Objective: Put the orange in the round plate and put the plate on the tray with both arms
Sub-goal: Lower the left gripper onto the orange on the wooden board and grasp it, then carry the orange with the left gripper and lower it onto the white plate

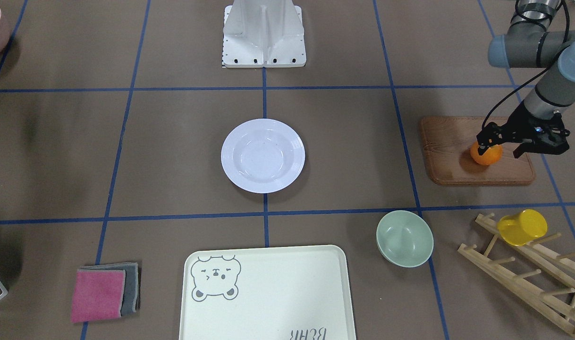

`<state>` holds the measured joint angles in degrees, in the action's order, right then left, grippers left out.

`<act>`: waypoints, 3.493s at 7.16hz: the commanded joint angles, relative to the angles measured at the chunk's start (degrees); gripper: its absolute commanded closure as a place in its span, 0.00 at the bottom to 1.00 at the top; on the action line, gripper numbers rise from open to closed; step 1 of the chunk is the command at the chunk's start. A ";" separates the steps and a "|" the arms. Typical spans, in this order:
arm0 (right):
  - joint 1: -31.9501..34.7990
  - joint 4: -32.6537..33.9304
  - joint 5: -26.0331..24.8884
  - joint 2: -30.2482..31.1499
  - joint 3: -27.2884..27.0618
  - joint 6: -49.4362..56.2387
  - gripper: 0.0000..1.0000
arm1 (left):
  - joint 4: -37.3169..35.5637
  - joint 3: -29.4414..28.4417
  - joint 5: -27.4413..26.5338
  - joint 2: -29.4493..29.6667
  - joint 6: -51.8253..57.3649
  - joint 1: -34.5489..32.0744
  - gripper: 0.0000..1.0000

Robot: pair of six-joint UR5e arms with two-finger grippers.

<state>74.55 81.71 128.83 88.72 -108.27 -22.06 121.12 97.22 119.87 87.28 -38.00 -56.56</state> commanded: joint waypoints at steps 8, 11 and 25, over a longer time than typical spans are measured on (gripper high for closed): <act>-0.02 -0.06 -0.42 0.13 0.08 0.09 0.00 | 3.77 -0.63 -0.25 -2.29 -0.85 3.82 0.82; -0.02 -0.06 -0.16 0.13 0.07 0.00 0.00 | -7.14 10.57 2.20 -0.63 -1.11 2.42 1.00; -4.06 -2.08 0.02 -0.66 -0.19 -4.39 0.00 | -28.94 -21.80 -12.38 58.27 -37.94 28.87 0.90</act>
<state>70.56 79.64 128.92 88.10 -108.55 -26.45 89.82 78.25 107.55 145.13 -75.95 -27.84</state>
